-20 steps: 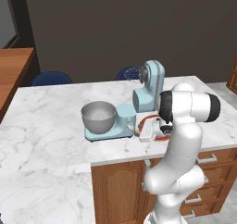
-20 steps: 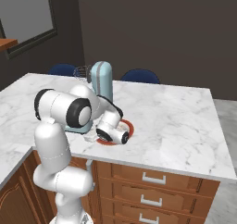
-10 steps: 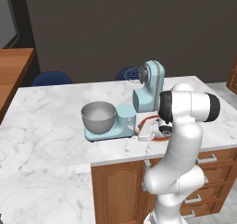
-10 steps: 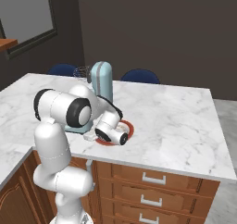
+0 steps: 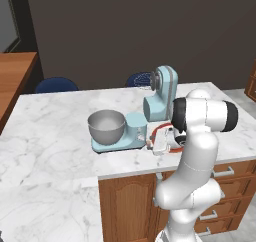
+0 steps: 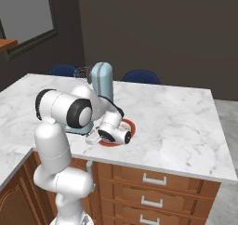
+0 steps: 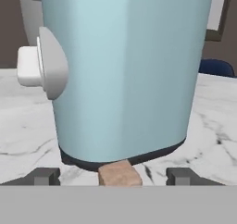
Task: Add butter and sugar cubes to the stand mixer bowl and then turn on the stand mixer to begin making frosting.
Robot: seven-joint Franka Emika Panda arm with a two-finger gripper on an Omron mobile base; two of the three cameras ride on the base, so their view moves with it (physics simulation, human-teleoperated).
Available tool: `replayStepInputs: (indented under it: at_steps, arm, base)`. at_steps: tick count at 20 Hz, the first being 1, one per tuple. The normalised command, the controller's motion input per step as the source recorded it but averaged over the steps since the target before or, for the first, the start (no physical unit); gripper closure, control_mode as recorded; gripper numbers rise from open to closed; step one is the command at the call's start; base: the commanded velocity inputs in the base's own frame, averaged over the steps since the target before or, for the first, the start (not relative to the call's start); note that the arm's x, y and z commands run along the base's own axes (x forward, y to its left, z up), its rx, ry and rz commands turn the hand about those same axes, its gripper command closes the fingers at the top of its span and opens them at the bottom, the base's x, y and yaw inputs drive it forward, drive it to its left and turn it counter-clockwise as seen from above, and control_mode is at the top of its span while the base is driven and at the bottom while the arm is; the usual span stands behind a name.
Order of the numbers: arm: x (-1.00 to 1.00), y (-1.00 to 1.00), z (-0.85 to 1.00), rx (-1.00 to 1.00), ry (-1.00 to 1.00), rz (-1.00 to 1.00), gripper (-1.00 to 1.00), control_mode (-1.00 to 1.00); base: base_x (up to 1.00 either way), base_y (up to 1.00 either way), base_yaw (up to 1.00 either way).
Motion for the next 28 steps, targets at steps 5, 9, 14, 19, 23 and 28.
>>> replayStepInputs:
  at_steps: [5, 9, 14, 19, 23, 28]
  arm:
    - [0.00, 0.35, -0.79, -0.22, 0.02, 0.09, -1.00, -1.00]
    - [0.00, 0.80, -0.71, -0.23, 0.02, 0.00, -1.00, -1.00]
    - [0.01, 1.00, -0.58, -0.21, 0.04, 0.00, -1.00, -1.00]
    - [0.15, 1.00, -0.73, -0.26, 0.15, 0.00, -1.00, -1.00]
    - [0.36, 0.98, -0.78, -0.29, 0.34, 0.04, 1.00, -1.00]
    - [0.47, 0.89, -0.80, -0.29, 0.42, 0.08, 1.00, -1.00]
  base:
    - [0.00, 0.00, 0.00]
    - [0.00, 0.00, 0.00]
    - [0.00, 0.00, 0.00]
    - [0.00, 0.00, 0.00]
    - [0.00, 0.00, 0.00]
    - [0.00, 0.00, 0.00]
